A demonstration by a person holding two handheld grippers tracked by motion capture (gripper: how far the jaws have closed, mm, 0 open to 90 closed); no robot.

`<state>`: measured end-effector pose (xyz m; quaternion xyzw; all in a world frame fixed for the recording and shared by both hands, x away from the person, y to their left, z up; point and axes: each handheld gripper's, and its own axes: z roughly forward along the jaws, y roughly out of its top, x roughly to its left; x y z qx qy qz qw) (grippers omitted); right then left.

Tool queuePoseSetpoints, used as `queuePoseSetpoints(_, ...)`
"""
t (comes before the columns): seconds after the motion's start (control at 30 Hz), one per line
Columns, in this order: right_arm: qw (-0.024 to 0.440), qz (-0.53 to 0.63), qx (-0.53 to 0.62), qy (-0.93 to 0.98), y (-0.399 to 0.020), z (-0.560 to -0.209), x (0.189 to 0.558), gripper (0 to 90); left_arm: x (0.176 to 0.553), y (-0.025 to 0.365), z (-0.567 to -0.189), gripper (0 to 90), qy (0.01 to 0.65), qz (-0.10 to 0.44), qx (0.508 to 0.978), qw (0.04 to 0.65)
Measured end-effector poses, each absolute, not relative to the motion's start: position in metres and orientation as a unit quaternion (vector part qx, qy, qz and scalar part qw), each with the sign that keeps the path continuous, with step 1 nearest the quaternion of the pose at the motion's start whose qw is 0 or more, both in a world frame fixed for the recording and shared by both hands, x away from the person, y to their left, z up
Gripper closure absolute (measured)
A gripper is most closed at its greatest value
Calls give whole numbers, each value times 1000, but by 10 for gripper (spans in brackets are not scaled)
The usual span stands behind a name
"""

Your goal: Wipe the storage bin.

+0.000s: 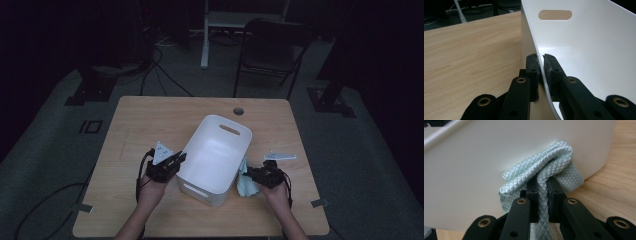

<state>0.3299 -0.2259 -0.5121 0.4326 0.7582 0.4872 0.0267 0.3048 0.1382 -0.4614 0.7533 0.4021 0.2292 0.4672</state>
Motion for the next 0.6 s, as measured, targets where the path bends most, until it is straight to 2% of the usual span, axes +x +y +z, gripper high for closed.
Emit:
queuePoseSetpoints(0.13,43,462,432,773,-223,-519,333,825,305,138,-461,825,402,229,753,467)
queuePoseSetpoints(0.4,24,430,462,775,-220,-549,348,827,304,136,-462,825,409,235,748,467)
queuePoseSetpoints(0.6,27,428,459,778,-218,-543,345,831,303,135,-462,826,416,239,744,465)
